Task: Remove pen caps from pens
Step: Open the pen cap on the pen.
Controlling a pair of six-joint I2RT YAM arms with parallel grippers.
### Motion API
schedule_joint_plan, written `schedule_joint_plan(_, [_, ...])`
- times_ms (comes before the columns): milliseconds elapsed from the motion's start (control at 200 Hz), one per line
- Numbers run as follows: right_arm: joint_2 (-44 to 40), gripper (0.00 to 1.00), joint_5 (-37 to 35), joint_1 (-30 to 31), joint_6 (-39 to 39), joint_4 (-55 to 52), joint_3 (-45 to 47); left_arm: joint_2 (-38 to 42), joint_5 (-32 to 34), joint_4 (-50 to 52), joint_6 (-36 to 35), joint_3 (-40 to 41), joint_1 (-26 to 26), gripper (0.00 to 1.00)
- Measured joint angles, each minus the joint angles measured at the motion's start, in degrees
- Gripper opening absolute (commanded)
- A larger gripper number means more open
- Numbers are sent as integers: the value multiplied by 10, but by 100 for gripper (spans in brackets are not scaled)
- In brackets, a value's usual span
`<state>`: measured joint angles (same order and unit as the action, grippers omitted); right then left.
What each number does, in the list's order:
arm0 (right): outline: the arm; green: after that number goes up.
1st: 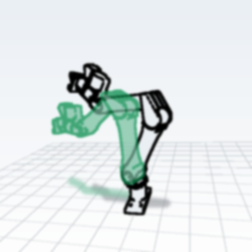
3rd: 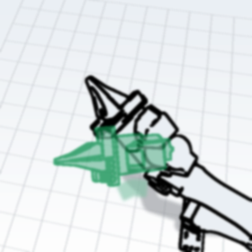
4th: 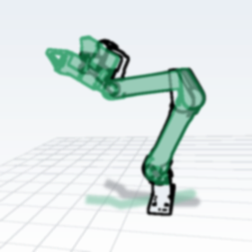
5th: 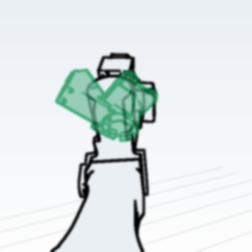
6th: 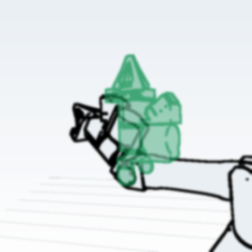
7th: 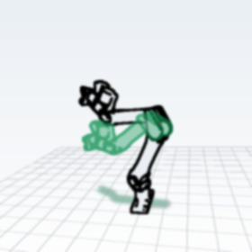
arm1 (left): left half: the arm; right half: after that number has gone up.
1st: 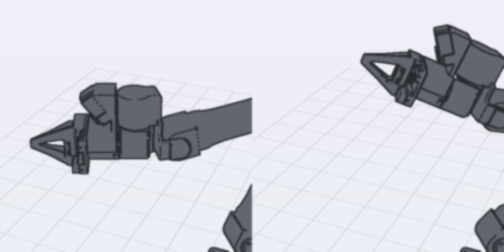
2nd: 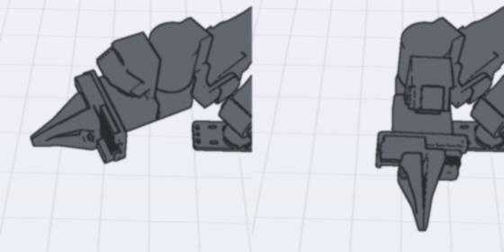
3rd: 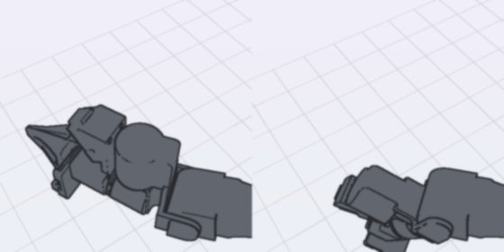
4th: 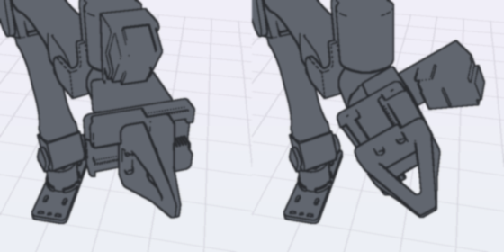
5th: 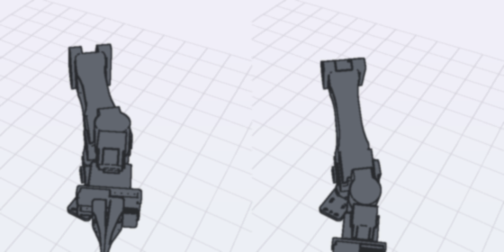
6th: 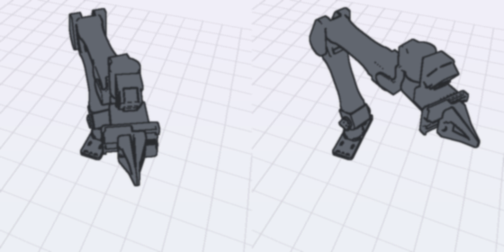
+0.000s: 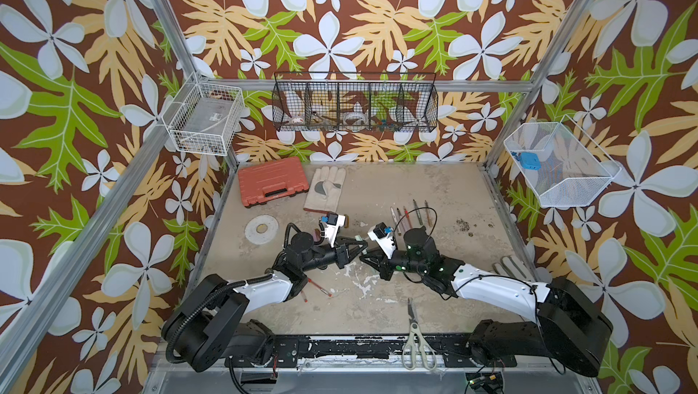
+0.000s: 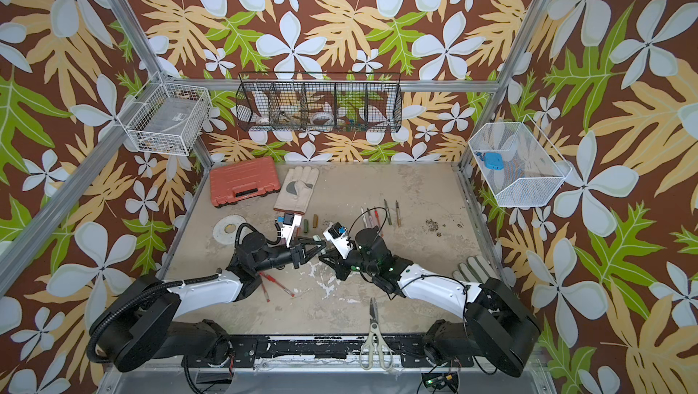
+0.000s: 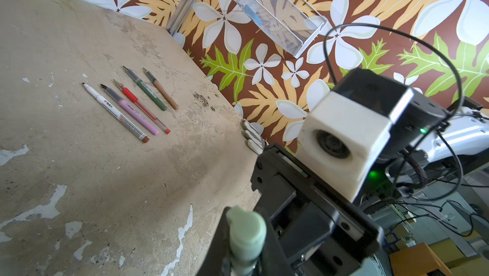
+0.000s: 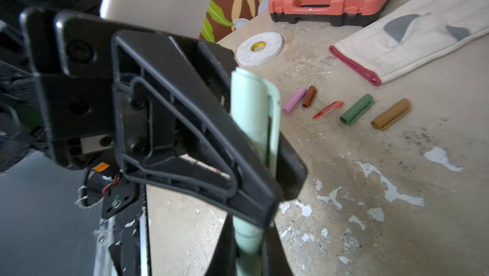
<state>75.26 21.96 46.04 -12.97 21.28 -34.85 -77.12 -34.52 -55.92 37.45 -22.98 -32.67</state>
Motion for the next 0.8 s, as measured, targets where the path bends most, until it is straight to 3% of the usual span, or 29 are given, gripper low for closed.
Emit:
schedule_joint_plan(165, [2,0,-140,48,5,-14,-7,4,12,12,10,5,10,0])
schedule_joint_plan(310, [0,0,-190,70,13,-13,-8,5,2,-3,30,16,23,0])
schedule_joint_plan(495, [13,0,-139,59,16,15,-4,17,-3,-10,37,28,32,0])
schedule_joint_plan(801, [57,0,40,12,-20,33,5,33,54,-18,42,46,61,0])
